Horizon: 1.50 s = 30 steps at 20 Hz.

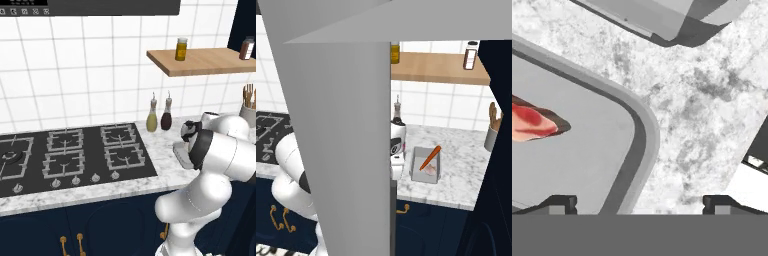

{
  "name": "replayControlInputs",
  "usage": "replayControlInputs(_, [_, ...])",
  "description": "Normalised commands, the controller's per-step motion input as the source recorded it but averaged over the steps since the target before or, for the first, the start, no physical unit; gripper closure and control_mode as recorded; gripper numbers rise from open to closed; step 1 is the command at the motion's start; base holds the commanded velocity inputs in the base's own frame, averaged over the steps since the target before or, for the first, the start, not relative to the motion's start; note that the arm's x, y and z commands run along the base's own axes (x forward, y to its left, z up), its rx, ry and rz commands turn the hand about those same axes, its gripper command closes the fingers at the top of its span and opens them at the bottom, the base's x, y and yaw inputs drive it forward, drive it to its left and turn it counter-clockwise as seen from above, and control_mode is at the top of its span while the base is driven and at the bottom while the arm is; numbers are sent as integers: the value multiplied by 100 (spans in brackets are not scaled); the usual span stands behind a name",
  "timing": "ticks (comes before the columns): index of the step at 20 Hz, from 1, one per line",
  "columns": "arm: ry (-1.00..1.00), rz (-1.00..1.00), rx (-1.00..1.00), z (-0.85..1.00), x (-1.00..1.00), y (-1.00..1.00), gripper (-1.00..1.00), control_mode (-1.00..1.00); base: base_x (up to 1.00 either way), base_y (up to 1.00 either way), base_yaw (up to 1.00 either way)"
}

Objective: Take the meat container that has the steak and place it on the second highest rack of the freezer. Then take the vegetable container that has the carrot and garlic and place it on the highest rack of the freezer.

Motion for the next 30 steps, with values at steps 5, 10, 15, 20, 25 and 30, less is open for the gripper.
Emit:
replayControlInputs(5, [-1, -15, 0, -8, 21, 1, -100, -100, 0, 0, 0])
replayControlInputs(10, [0, -12, -2, -10, 17, 0, -100, -100, 0, 0, 0])
replayControlInputs(15, [-1, -7, -4, -21, 8, 0, -100, -100, 0, 0, 0])
replayControlInputs(20, [-4, -4, -2, -18, 6, 0, -100, -100, 0, 0, 0])
replayControlInputs(25, [-1, 0, -3, -19, 4, 8, 100, -100, 0, 0, 0])
replayControlInputs(30, [-4, -1, -3, -22, 2, 2, 100, -100, 0, 0, 0])
